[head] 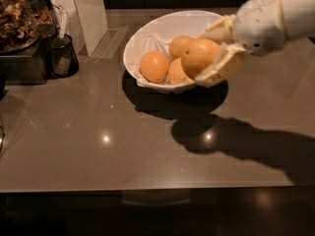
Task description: Pick orange from white bowl
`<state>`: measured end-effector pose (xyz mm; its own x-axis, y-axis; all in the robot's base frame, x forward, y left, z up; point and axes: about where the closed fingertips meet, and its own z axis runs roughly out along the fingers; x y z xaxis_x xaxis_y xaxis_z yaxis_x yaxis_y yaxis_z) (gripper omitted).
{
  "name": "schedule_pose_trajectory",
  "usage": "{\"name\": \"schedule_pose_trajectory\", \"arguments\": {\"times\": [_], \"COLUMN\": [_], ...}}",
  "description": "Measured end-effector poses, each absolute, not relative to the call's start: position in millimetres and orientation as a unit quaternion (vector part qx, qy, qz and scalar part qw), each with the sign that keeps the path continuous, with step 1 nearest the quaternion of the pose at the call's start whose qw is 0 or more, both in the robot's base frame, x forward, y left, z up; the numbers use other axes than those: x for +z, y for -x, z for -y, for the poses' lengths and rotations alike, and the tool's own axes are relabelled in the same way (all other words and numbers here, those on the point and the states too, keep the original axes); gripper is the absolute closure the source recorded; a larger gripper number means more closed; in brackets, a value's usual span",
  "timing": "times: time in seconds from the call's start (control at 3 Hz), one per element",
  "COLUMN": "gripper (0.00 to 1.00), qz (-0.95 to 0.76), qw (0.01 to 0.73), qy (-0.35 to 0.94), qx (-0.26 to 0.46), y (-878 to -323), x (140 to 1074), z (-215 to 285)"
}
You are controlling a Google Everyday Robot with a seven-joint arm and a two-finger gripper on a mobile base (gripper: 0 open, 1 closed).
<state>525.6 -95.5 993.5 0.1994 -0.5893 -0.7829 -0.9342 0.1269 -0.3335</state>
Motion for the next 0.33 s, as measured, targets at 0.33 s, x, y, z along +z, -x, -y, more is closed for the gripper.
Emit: {"name": "schedule_pose_trajectory", "arguments": {"times": [0.33], "gripper": [1.00], "qz": [-0.615], "qw": [0.463], "qy": [0.609], "qx": [0.190], "y": [-497.0], "x": [987.7], "z": [108.7]}}
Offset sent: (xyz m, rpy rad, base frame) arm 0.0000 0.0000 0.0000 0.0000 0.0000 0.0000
